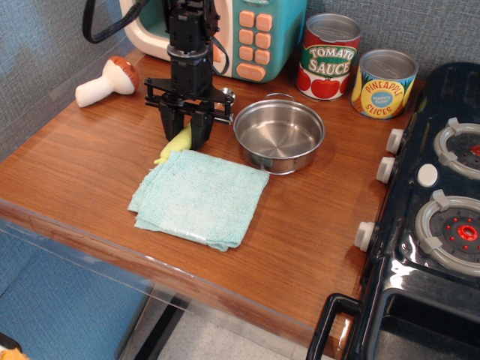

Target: Move spoon to middle of blue cloth.

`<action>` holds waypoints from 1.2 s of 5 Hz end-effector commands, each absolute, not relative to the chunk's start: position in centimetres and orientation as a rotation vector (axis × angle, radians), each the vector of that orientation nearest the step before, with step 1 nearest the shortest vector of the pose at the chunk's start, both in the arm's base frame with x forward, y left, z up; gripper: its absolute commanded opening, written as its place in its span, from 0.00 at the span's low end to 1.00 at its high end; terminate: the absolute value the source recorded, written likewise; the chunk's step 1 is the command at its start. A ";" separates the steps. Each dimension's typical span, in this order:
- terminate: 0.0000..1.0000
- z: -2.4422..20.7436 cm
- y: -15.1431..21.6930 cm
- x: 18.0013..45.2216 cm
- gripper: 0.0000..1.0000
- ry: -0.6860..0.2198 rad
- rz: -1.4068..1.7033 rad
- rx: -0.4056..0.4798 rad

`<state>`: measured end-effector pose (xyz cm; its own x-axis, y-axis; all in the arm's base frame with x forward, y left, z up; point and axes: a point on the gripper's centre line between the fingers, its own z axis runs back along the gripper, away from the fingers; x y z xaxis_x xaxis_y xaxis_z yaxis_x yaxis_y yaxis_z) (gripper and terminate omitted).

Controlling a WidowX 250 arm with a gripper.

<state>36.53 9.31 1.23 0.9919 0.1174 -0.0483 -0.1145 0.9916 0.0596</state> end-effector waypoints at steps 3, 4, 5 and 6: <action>0.00 8.4 10.5 28.9 0.00 -0.068 0.060 0.072; 0.00 7.4 9.0 27.0 0.00 -0.029 0.039 0.033; 0.00 5.9 7.5 26.6 0.00 0.001 0.011 0.020; 0.00 4.2 6.1 26.8 0.00 0.027 0.004 0.013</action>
